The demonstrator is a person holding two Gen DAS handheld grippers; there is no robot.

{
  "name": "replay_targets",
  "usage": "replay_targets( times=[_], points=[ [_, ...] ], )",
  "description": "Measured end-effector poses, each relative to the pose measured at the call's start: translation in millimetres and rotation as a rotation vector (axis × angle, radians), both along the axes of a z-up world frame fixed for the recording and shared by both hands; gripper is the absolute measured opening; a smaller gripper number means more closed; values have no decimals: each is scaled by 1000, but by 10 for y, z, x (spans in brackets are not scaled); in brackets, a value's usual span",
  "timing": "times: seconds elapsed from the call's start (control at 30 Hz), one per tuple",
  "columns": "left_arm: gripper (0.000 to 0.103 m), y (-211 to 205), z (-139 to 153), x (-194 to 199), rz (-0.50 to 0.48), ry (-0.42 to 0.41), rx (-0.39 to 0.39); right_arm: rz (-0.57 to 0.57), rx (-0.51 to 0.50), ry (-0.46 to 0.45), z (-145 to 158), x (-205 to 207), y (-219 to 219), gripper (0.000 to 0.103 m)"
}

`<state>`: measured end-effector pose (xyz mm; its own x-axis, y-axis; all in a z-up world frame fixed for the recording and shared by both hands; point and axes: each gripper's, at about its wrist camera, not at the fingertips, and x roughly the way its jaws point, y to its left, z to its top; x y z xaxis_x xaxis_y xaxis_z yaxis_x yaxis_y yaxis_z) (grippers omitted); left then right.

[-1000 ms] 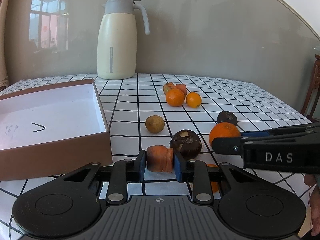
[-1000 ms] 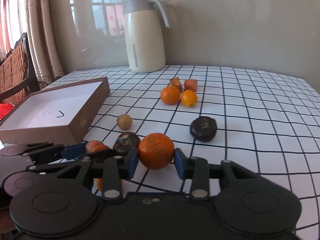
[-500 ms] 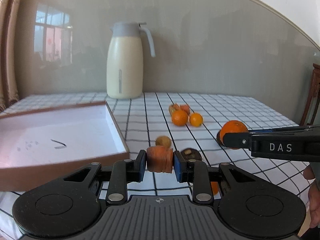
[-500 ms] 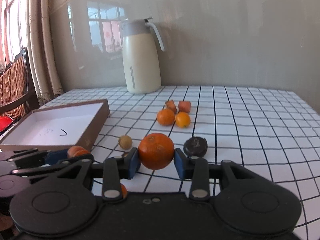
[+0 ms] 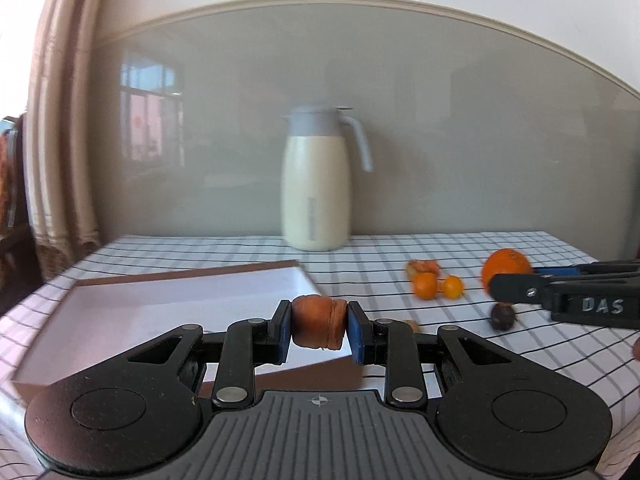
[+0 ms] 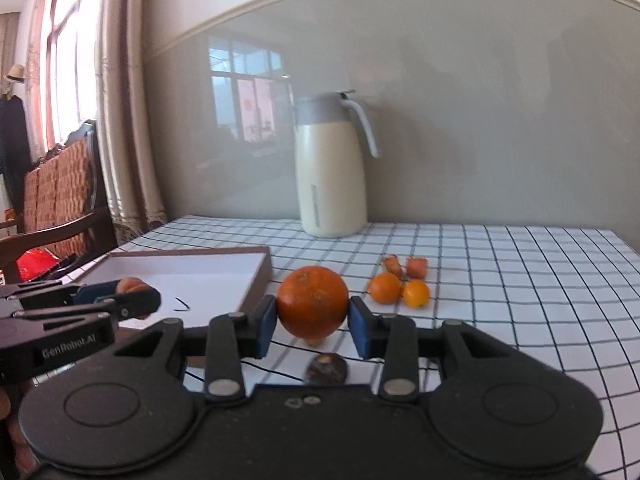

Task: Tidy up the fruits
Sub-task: 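Carry the carrot chunk in the left tool and the orange in the right tool over the white box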

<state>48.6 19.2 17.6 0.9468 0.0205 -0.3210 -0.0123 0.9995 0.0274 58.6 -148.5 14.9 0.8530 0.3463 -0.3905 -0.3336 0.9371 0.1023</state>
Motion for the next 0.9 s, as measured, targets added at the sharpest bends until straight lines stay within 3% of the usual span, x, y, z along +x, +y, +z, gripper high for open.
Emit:
replay_targets(
  times=[0.5,0.9],
  points=[
    [29,782,29,-215,203,-26,1,126,8,-33,33,5,670,30],
    [29,1210,-35,-224,292,-28,-1,169,3,-30,-45,184,1064,30]
  ],
)
